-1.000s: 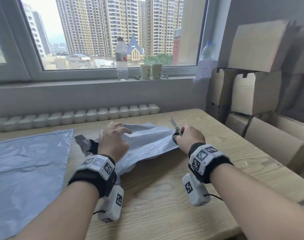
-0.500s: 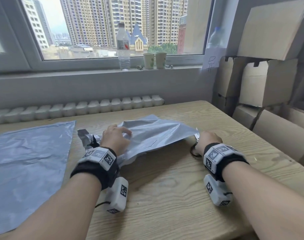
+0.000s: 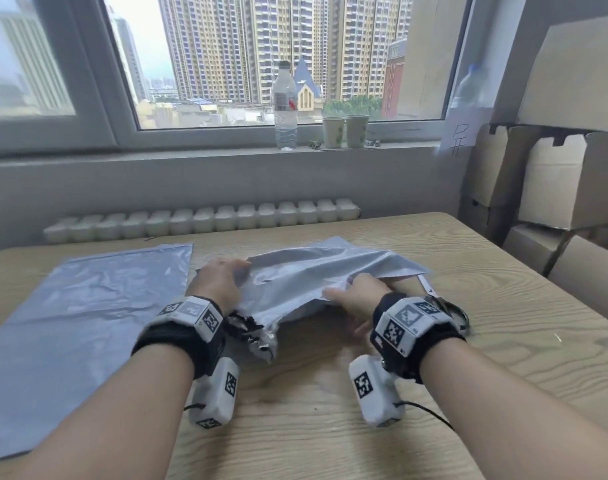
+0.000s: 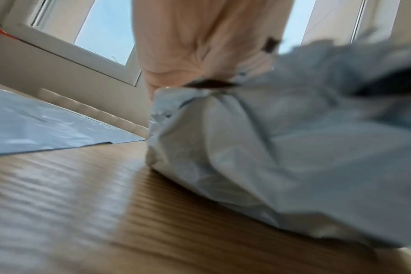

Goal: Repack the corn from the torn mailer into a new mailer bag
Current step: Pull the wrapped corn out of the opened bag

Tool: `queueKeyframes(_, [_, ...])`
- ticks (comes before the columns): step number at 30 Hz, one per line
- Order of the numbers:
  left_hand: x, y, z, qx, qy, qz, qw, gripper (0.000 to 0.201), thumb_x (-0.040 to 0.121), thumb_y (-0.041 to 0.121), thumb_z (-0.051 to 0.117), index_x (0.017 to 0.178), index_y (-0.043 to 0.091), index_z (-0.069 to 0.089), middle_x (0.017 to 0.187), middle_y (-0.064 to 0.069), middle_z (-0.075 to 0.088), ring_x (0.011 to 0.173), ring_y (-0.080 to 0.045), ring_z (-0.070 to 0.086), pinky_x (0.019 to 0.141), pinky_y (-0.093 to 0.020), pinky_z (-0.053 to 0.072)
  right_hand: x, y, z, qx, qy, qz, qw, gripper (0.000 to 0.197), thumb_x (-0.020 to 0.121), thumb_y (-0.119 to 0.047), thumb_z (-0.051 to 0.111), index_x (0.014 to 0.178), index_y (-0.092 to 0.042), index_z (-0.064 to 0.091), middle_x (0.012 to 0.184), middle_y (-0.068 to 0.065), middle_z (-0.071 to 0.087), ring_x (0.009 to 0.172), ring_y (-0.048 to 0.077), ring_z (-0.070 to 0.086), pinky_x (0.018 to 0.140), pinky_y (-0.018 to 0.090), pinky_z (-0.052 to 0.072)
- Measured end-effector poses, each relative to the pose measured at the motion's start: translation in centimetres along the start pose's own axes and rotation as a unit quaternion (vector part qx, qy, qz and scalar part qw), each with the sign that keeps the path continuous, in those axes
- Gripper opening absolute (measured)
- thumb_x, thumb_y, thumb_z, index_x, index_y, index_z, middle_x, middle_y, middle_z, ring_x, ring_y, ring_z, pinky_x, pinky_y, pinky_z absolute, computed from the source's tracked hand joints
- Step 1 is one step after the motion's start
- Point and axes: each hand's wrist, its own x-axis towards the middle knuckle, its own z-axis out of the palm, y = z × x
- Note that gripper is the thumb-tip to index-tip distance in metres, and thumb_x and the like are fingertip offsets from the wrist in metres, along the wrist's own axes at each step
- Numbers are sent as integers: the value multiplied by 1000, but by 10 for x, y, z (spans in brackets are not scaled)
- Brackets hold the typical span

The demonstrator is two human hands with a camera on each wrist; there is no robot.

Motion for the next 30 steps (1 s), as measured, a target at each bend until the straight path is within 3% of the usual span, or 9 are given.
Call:
queueKeyframes(3, [-4, -6, -8, 8, 62, -10, 998, 30, 80, 10, 61, 101, 28, 73, 113, 0, 68, 104, -22, 61, 90, -31, 51, 8, 0, 6, -111, 36, -24, 993, 29, 91, -20, 50, 64, -14, 39, 68, 2, 45, 60, 16, 46, 60, 26, 42])
queueKeyframes(7, [-10, -14, -22, -11, 99, -12, 995, 13, 80, 17, 66, 81, 26, 76, 91, 3, 73, 91, -17, 65, 84, -31, 54, 22, -3, 14, -93, 38, -72, 992, 37, 95, -20, 42, 61, -19, 28, 63, -3, 31, 58, 13, 32, 63, 28, 32])
queueKeyframes(9, [-12, -21, -29, -27, 70, -14, 997, 12, 77, 19, 66, 73, 28, 71, 87, 5, 73, 88, -16, 66, 82, -30, 55, 28, -7, 17, -93, 38, -76, 992, 30, 95, -24, 43, 66, -18, 39, 69, -2, 42, 67, 17, 41, 73, 29, 34])
queueKeyframes(13, [-20, -21, -47, -19, 57, 13, 998, 10, 74, 26, 67, 65, 29, 63, 82, 7, 68, 85, -15, 64, 78, -30, 54, 20, -32, 6, -74, 153, -74, 983, 34, 89, -15, 46, 121, -7, 50, 120, 12, 56, 110, 29, 53, 93, 35, 44])
queueKeyframes(15, [-24, -14, -51, 6, 79, 39, 996, 10, 76, 30, 63, 66, 27, 61, 83, 5, 66, 86, -17, 61, 75, -29, 51, -6, -53, 1, 8, 256, -195, 947, 20, 84, -12, 51, 102, -15, 59, 102, 6, 64, 97, 24, 59, 85, 35, 50])
queueKeyframes(19, [-25, 10, -52, -9, 101, 46, 994, 13, 79, 33, 59, 72, 23, 61, 86, 1, 67, 87, -21, 61, 73, -29, 47, -66, -83, 12, 47, 63, -387, 919, 20, 75, -5, 54, 67, -21, 64, 66, 0, 68, 61, 16, 63, 57, 26, 52])
queueKeyframes(21, [-26, 20, -53, -24, 96, 60, 993, 16, 79, 32, 58, 68, 20, 61, 81, 1, 66, 84, -21, 61, 71, -30, 48, -69, -82, 27, -71, -15, -348, 935, 27, 77, -4, 49, 79, -16, 73, 82, 7, 72, 76, 23, 67, 67, 31, 57])
queueKeyframes(25, [-36, 36, -53, -42, 60, 110, 991, 30, 75, 29, 61, 50, 20, 49, 59, 6, 55, 66, -17, 55, 58, -26, 41, -47, -60, 31, -255, 18, -167, 952, 28, 89, -15, 50, 114, -8, 61, 116, 11, 62, 108, 29, 60, 87, 33, 50])
queueKeyframes(30, [-42, 40, -51, -158, -58, 117, 979, 26, 79, 32, 67, 65, 11, 67, 55, 2, 64, 51, -7, 58, 54, -19, 47, -37, -50, 18, -324, -15, -151, 934, 32, 94, -19, 50, 124, -10, 57, 127, 12, 59, 116, 28, 56, 95, 34, 45])
